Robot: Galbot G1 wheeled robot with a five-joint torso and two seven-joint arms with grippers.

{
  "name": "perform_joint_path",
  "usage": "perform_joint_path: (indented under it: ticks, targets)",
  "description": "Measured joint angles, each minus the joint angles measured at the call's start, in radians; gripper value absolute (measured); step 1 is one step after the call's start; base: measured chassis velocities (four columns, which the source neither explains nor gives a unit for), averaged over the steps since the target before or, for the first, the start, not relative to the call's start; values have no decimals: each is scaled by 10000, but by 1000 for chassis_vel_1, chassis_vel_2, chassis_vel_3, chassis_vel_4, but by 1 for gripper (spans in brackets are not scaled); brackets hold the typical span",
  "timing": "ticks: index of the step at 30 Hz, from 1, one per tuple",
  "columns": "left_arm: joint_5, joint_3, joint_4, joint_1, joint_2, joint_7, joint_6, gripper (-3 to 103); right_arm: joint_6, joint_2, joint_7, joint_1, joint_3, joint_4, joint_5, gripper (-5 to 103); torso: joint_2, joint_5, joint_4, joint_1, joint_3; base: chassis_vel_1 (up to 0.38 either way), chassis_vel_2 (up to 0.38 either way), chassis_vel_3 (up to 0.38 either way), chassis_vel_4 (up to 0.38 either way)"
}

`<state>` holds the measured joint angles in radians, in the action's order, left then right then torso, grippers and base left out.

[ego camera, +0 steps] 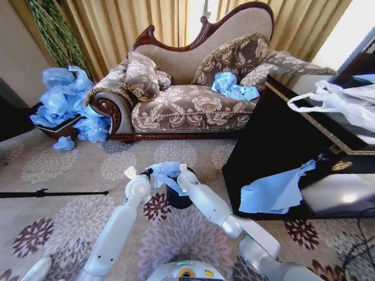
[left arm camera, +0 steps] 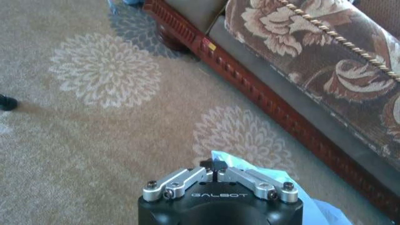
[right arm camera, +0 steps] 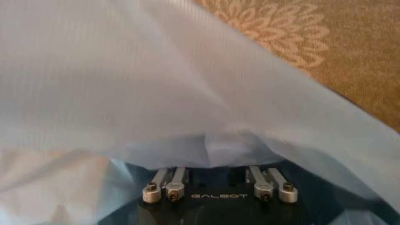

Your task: Place a garbage bag over the trash bin.

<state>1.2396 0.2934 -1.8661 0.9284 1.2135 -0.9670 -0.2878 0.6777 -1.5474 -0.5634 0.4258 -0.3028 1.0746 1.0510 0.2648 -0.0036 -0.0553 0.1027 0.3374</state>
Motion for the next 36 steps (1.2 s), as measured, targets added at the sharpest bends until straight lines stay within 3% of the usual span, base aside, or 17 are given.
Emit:
perform_joint_path:
  ticks: [1, 3, 5, 6, 9, 12, 13, 15, 22, 27, 36]
  targets:
    - [0, 0, 0, 0, 0, 0, 0, 0, 0, 0, 0, 0, 0, 0, 0, 42, 0, 0, 0, 0, 0, 0, 0, 0, 0]
    - [18, 12, -20, 0, -25, -7, 6, 0, 122, 79, 123, 31, -110, 14, -82, 53, 0, 0, 2, 0, 0, 0, 0, 0, 0]
    - [25, 11, -24, 0, -27, -7, 11, 0, 190, 92, 206, 48, -133, -10, -141, 53, 0, 0, 1, 0, 0, 0, 0, 0, 0]
    - [35, 15, -28, -3, -26, -9, 32, 0, 361, 105, 369, 80, -202, -114, -278, 63, 0, 1, -2, 0, 0, 0, 0, 0, 0]
    - [41, 15, -28, -5, -18, -9, 40, 0, 429, 107, 524, 110, -318, -261, -536, 69, 0, 1, 1, 0, 0, 0, 0, 0, 0]
    - [41, 10, -15, -21, 17, -6, 56, 0, 504, 82, 671, 134, -439, -575, -837, 85, 0, 1, 0, 0, 0, 0, 0, 0, 0]
    - [41, 8, -9, -25, 24, -4, 59, 0, 514, 77, 673, 134, -450, -617, -853, 85, 0, 1, 0, 0, 0, 0, 0, 0, 0]
    - [38, -3, 14, -40, 49, 11, 77, 0, 532, 86, 696, 135, -541, -746, -949, 95, 0, 1, 0, 0, 0, 0, 0, 0, 0]
    - [8, -46, 50, -74, 118, 38, 124, 0, 536, 226, 941, 70, -1191, -955, -1668, 100, 0, 1, 0, 0, 0, 0, 0, 0, 0]
    - [17, -44, -36, -64, 55, 43, 128, 0, 511, 112, 1057, 69, -1090, -1102, -2215, 100, 0, 2, 1, 0, 0, 0, 0, 0, 0]
    - [93, -13, -321, 8, -24, 2, 112, 0, 522, 201, 579, -280, -618, -461, -1514, 100, 0, 0, 0, 0, 1, 0, 0, 0, 0]
